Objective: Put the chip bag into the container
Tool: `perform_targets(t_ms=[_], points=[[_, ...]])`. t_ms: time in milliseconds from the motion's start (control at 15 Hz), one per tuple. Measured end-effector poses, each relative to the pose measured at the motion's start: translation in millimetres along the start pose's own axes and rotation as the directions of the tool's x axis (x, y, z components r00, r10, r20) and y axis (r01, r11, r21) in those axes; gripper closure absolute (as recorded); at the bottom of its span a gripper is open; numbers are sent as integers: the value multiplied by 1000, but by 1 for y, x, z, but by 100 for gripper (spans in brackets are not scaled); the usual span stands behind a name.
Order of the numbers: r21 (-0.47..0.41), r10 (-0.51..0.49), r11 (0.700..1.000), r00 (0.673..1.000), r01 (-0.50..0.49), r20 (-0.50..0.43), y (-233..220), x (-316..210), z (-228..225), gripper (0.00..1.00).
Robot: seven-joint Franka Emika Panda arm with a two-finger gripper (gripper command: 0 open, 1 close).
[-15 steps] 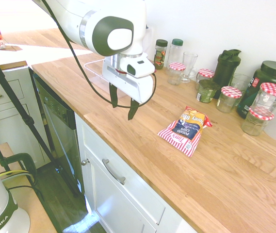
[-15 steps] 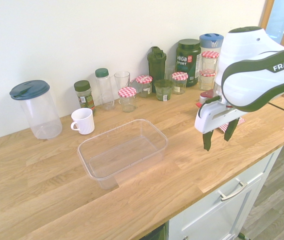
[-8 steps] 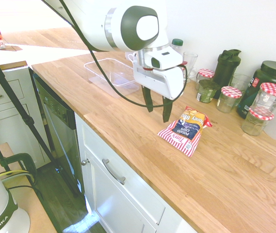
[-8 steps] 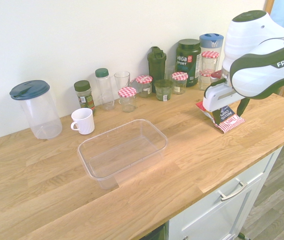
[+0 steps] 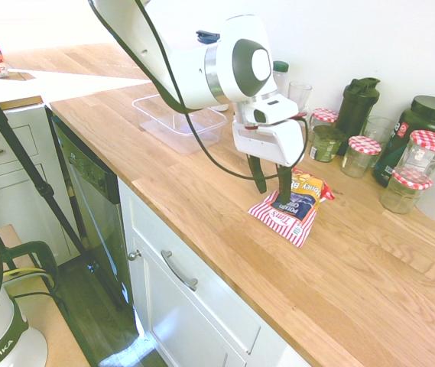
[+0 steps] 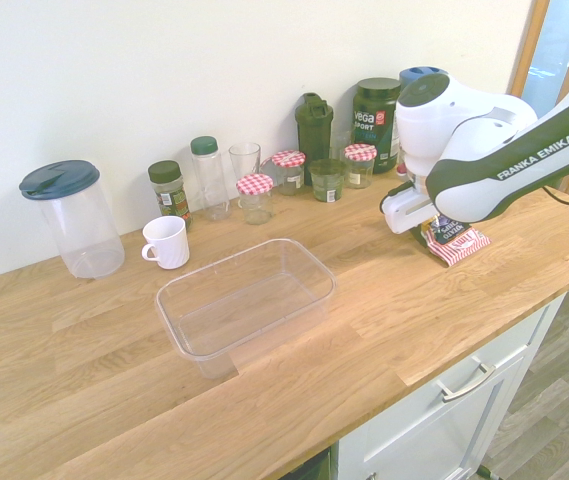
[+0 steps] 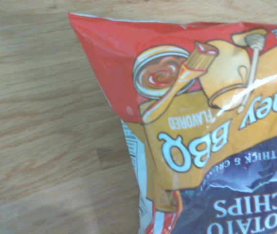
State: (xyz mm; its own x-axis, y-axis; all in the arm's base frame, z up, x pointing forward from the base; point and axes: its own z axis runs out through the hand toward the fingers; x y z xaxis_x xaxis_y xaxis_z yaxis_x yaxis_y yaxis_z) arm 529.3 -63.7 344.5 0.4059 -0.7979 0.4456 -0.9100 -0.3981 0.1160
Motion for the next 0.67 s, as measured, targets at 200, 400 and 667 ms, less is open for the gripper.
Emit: perform_targets(t_ms=[200, 400, 667], points=[[-18, 5, 1000, 1000, -6, -25, -7, 6, 15, 100], [-18, 0, 1000, 999, -1, -40, -9, 11, 18, 100], [-15, -4, 1000, 999, 3, -49, -10, 9, 18, 100]])
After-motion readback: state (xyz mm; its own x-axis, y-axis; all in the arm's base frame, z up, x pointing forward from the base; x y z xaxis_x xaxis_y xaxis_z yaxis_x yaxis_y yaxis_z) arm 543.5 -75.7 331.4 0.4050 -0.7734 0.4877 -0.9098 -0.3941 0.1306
